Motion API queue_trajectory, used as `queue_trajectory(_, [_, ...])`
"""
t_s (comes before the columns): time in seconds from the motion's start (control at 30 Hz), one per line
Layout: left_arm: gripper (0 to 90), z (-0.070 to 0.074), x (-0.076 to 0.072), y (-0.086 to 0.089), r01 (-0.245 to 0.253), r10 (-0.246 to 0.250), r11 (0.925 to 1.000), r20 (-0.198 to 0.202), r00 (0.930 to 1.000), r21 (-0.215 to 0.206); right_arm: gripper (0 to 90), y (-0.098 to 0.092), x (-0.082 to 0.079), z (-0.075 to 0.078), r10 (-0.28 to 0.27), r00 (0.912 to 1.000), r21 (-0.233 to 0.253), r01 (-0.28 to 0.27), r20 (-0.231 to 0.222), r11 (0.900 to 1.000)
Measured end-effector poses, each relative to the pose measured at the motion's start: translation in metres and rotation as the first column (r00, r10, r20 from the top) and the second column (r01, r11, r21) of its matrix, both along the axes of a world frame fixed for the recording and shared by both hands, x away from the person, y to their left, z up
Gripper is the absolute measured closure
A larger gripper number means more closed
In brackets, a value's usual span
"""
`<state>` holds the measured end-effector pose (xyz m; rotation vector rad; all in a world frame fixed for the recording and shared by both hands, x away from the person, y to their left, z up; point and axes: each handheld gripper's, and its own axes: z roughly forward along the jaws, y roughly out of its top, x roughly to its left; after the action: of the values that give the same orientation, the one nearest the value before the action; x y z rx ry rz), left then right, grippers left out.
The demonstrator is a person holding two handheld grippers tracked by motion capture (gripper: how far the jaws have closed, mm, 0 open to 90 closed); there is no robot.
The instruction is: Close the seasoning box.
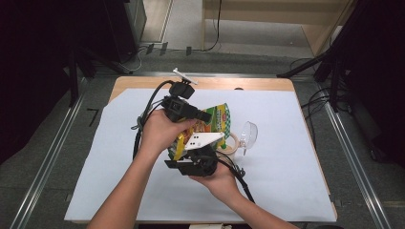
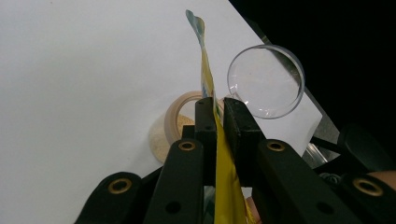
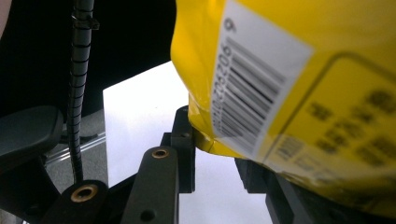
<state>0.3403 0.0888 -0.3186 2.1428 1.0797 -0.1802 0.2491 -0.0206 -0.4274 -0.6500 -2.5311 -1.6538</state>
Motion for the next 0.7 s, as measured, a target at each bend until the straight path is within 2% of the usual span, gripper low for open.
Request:
queue_trajectory(0.47, [84.9, -0.0014, 0.0021, -0.0068, 0.024, -0.024, 0.9997, 0.001, 0.9997, 0.004, 72.7, -0.0049, 0.0005, -0.0011, -0.018, 0.9998, -0.003, 0.018, -0.003, 1.0])
queue_trajectory(0.7, [84.8, -0.0024, 0.0026, -0.0083, 0.025, -0.025, 0.9997, 0.003, 0.9997, -0.008, 72.7, -0.0065, 0.0005, -0.0014, -0.022, 0.9998, -0.008, 0.022, -0.001, 1.0])
